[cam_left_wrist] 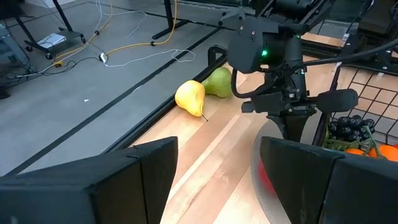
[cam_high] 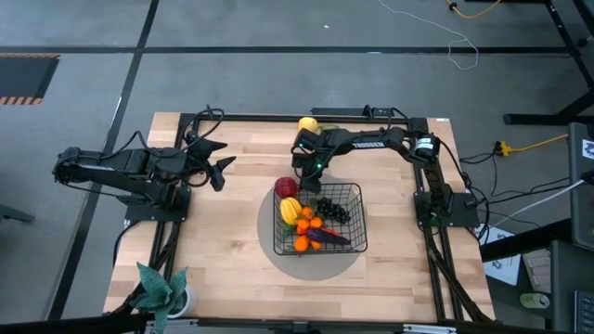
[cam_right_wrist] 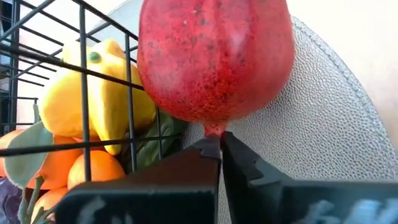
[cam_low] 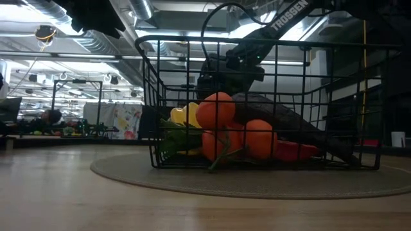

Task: Build produce basket
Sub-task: Put the pomegranate into the wire basket

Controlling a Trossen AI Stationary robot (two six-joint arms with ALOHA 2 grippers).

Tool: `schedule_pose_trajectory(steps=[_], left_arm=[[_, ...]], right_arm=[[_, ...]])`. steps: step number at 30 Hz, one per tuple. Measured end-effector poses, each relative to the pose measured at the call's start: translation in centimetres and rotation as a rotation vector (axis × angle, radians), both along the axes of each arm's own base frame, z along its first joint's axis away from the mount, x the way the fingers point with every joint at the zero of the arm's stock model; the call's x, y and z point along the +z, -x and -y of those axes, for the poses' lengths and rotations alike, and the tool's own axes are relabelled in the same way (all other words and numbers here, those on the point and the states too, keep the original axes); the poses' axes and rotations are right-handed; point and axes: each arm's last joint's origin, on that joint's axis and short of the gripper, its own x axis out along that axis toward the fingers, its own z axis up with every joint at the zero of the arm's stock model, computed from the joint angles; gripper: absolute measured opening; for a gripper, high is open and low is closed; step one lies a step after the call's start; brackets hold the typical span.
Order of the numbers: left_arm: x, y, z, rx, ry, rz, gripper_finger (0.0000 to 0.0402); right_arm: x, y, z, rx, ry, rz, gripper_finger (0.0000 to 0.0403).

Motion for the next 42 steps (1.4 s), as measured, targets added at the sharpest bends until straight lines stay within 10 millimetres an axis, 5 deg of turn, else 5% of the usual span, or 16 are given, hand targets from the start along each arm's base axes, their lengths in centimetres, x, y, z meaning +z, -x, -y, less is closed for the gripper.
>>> schedule_pose_trajectory(steps=[13,23,31,42], left_arm=[[0.0,0.0,0.0,0.0,0.0,0.0,0.0218],[0.0,0.0,0.0,0.0,-0.001,-0.001,0.0218],[0.0,0.0,0.0,0.0,0.0,-0.001,0.0218],[0.0,0.0,0.0,-0.001,0.0,-0.001,0.0218]], right_arm=[[7.8,-2.1,1.5,0.005,0.249,0.017,0.0],[14.3,-1.5,1.7,0.0,0.376,-0.028,0.0],[13.9,-1.4,1.6,0.036,0.389,-0.033,0.0009],[11.3,-1.8,1.6,0.11,0.427,-0.007,0.0127]])
